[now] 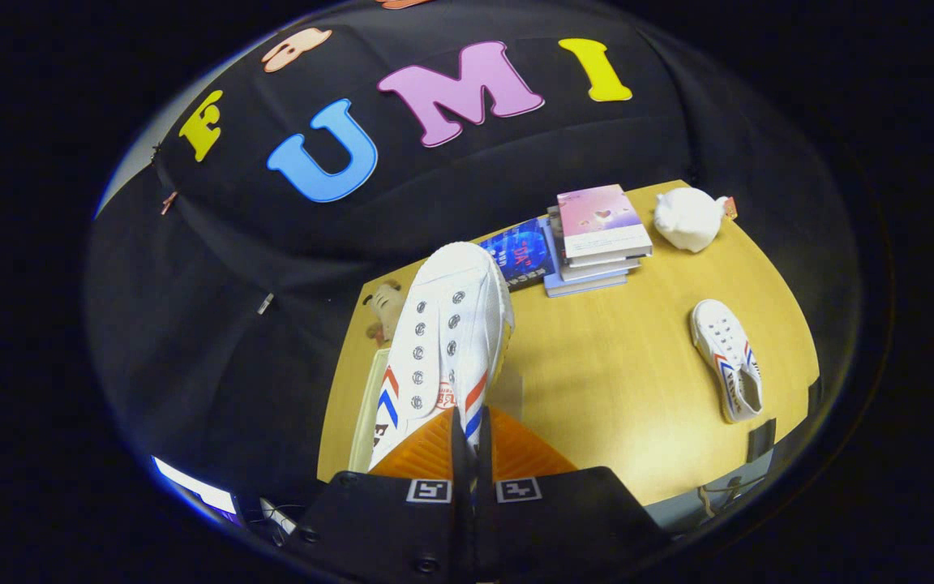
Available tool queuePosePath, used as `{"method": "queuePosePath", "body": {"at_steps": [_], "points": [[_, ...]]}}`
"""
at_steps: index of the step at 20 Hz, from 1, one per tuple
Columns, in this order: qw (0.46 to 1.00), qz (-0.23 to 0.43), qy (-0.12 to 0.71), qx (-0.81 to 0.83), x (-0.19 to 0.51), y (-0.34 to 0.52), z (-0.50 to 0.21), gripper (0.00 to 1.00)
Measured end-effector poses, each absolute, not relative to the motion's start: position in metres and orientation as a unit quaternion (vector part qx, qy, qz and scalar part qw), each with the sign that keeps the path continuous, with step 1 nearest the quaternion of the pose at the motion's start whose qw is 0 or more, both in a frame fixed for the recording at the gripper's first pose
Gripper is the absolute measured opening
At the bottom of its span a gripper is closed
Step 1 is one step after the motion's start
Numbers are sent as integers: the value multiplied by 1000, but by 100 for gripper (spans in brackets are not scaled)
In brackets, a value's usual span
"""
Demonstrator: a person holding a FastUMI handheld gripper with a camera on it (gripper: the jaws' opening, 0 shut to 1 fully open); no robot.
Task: Open the storage box then place both shoes into the box .Put the left shoe in first, then the right shoe, with the right side of both shoes facing outward in a uniform manner.
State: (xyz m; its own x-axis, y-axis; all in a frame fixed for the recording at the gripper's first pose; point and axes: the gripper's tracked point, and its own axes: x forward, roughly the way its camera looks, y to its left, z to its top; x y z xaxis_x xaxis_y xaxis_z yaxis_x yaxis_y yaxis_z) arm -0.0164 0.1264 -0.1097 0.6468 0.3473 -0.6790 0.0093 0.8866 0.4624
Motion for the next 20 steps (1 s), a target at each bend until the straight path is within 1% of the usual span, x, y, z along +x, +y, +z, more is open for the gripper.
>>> {"method": "queuePosePath", "body": {"at_steps": [4, 9, 14, 20], "points": [[869, 119, 424, 227, -15, 185, -125, 5], [851, 115, 459, 228, -19, 231, -166, 5], [834, 104, 503, 200, -27, 256, -218, 5], [817, 71, 557, 133, -24, 262, -278, 5]]}}
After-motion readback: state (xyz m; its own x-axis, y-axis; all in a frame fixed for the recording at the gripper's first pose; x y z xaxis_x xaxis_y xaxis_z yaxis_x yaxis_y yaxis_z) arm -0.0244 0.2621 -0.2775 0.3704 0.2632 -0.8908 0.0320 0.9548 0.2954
